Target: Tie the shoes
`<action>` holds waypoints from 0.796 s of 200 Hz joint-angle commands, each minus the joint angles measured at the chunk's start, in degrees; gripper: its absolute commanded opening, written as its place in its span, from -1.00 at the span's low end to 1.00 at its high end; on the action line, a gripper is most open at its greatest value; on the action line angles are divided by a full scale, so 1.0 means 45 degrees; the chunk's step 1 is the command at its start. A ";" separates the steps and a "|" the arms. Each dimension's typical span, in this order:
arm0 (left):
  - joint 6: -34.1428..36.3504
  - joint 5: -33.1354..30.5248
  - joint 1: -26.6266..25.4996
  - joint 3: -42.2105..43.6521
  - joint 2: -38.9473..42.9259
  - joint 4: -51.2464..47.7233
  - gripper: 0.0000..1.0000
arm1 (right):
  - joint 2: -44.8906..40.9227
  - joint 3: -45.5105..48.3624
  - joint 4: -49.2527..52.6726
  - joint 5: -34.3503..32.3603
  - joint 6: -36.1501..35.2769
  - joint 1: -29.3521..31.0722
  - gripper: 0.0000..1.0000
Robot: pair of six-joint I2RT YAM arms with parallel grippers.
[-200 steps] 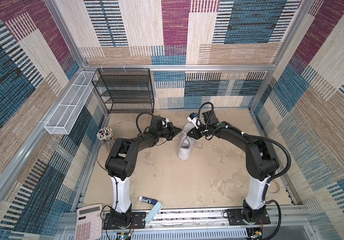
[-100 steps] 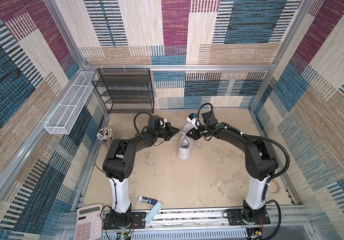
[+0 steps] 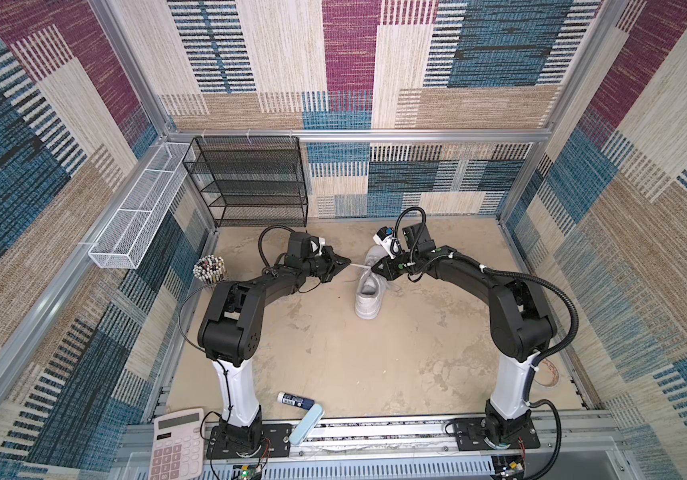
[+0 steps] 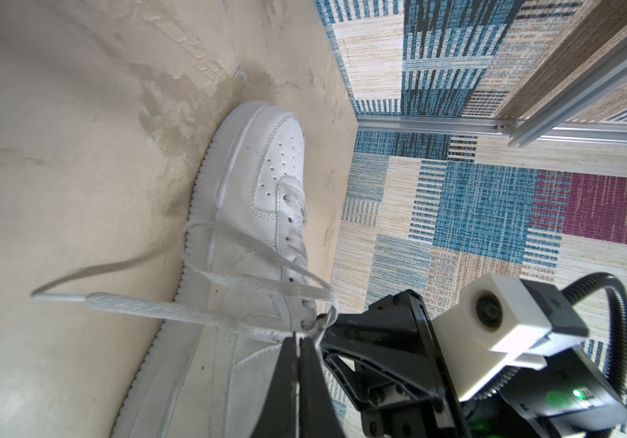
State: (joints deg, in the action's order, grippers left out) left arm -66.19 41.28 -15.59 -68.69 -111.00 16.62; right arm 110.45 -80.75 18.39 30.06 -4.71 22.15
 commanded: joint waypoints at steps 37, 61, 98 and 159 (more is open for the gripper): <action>0.0499 -0.0260 0.0553 0.0226 0.0278 -0.0164 -1.00 | -0.0041 0.0137 0.0255 -0.0294 0.0043 0.0003 -0.69; 0.0442 -0.0532 0.0610 0.0459 0.0213 -0.0117 -1.00 | -0.0002 0.0097 0.0268 -0.0294 0.0052 0.0012 -0.69; 0.0351 -0.0835 0.0653 0.0576 0.0126 0.0054 -1.00 | -0.0021 0.0090 0.0285 -0.0313 0.0057 0.0006 -0.69; 0.0621 -0.1529 0.0770 0.0599 0.0357 -0.0676 -1.00 | 0.0045 0.0025 0.0366 -0.0294 0.0057 0.0001 -0.70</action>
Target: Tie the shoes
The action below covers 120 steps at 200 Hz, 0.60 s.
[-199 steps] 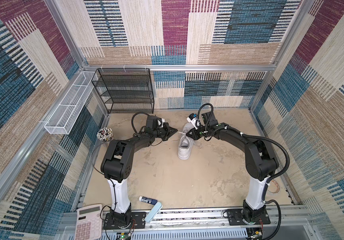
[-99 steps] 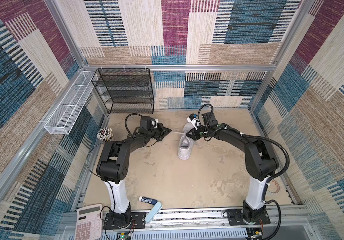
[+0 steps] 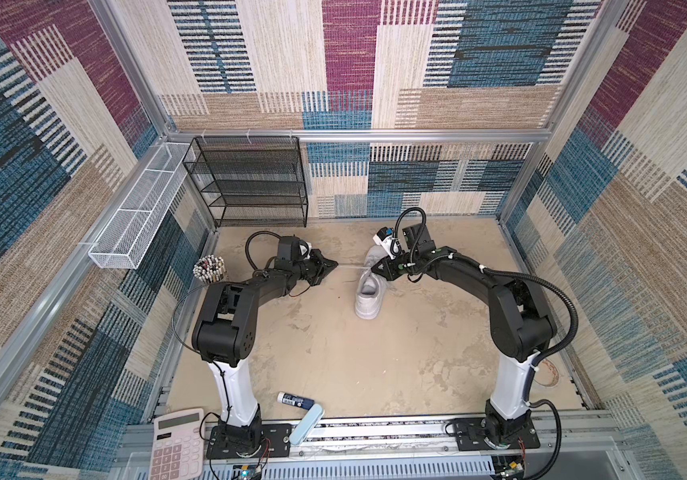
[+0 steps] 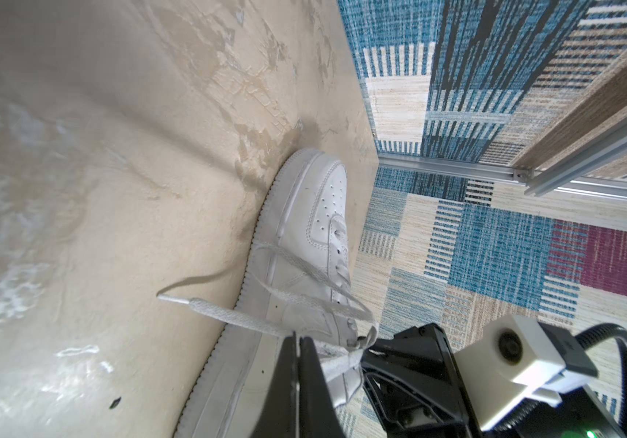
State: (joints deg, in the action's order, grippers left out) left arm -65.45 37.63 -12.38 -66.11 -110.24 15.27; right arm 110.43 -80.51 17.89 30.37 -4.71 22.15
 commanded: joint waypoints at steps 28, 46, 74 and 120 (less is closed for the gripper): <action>0.0367 -0.0813 0.0056 0.0146 0.0212 -0.0393 -1.00 | 0.0037 -0.0020 0.0478 -0.0372 0.0053 0.0015 -0.69; 0.0381 -0.0317 -0.0005 -0.0068 -0.0039 -0.0329 -1.00 | -0.0011 -0.0057 0.0506 -0.0155 0.0070 0.0006 -0.66; 0.0453 0.0200 -0.0195 -0.0059 -0.0182 -0.0326 -1.00 | -0.0197 -0.0175 0.0465 -0.0006 0.0198 0.0022 -0.43; 0.0617 0.2152 -0.0582 -0.0365 -0.0618 -0.0248 -0.74 | -0.0378 -0.0599 0.0693 -0.0090 0.0136 0.0014 -0.35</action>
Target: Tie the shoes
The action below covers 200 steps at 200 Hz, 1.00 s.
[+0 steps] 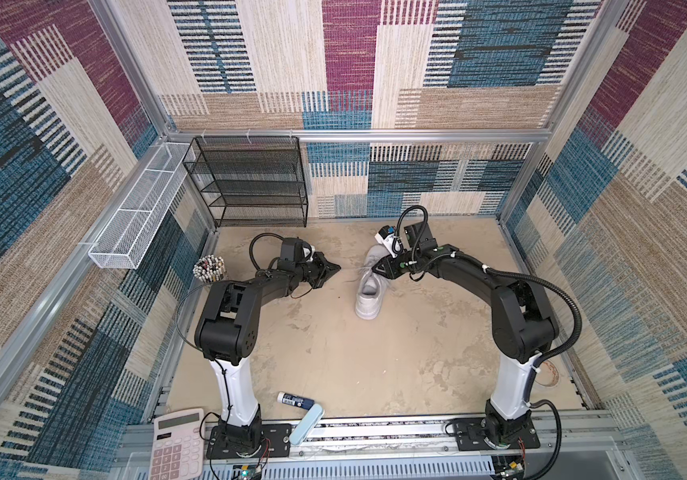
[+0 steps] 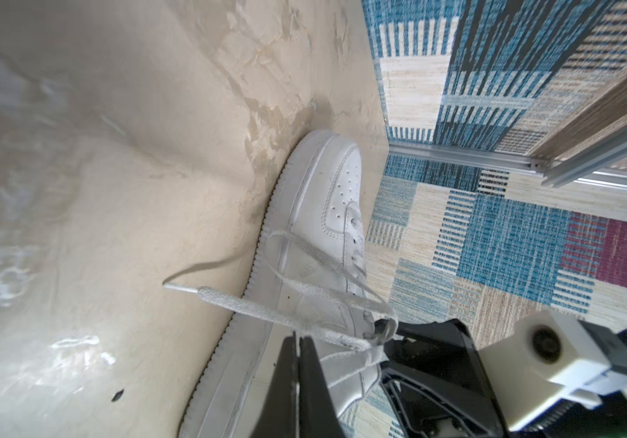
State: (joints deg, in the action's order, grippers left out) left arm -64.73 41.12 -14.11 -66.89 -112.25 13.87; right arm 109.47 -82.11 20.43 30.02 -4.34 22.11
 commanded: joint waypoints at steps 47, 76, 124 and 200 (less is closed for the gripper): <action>0.1174 0.0393 -0.0300 -0.0083 0.0101 -0.1822 -0.10 | -0.0371 -0.0256 0.0268 -0.0254 -0.0036 0.0025 -0.34; 0.1010 -0.1101 -0.0244 -0.0101 0.0122 -0.2890 0.03 | -0.0528 -0.0158 0.0278 -0.0358 -0.0022 0.0002 -0.34; 0.1703 -0.2195 -0.0224 -0.1122 -0.0292 -0.4374 0.03 | -0.0579 -0.0191 0.0301 -0.0416 -0.0089 -0.0037 -0.34; 0.1293 -0.1420 -0.0541 -0.2225 -0.1460 -0.4390 -0.07 | -0.0684 -0.0231 0.0305 -0.0603 -0.0091 -0.0146 -0.35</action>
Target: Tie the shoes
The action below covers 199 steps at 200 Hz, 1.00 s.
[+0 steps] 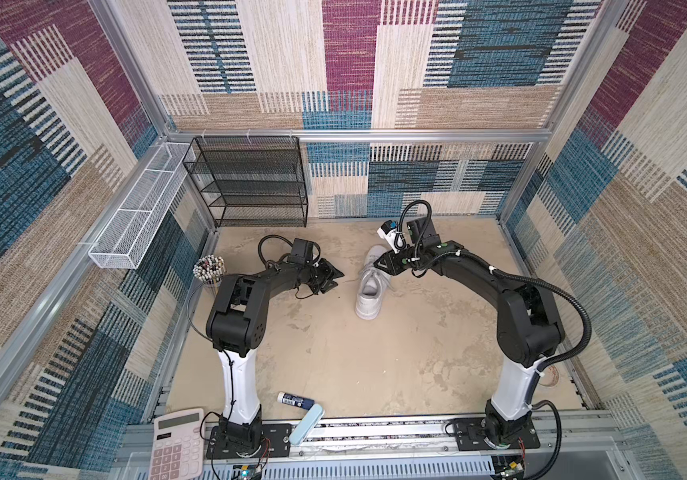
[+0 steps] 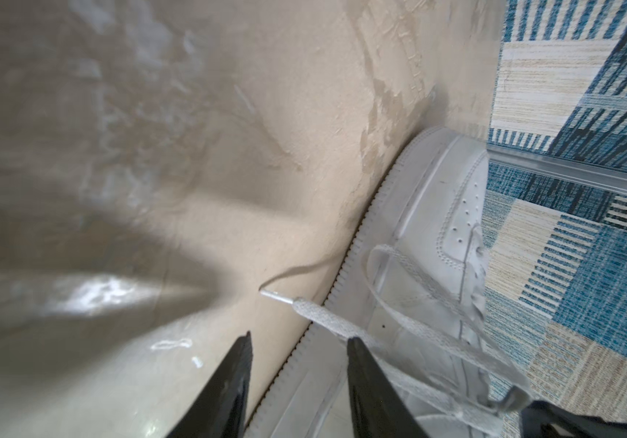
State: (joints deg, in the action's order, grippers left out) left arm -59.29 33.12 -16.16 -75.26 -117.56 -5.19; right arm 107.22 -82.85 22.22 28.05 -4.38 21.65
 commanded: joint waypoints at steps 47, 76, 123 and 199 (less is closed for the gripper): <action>-0.0328 0.0327 -0.0391 -0.0958 -0.0858 -0.0155 -0.05 | -0.0252 -0.0105 0.0038 -0.0372 -0.0176 -0.0084 -0.35; -0.0553 0.0277 -0.0625 -0.1183 -0.1104 -0.0155 -0.05 | -0.0313 -0.0080 0.0107 -0.0497 -0.0239 -0.0103 -0.35; -0.1076 0.0120 -0.0916 -0.1187 -0.1126 0.0221 -0.04 | -0.0372 -0.0066 0.0184 -0.0527 -0.0256 -0.0156 -0.36; -0.2586 -0.0463 -0.1068 -0.0598 -0.1566 0.2104 -0.12 | -0.0545 0.0016 0.0091 -0.0501 -0.0315 -0.0259 -0.36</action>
State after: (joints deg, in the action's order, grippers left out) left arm -66.85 33.39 -20.78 -79.05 -123.59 0.49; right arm 105.73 -82.87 23.49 26.35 -5.04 20.53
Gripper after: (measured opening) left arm 0.460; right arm 0.321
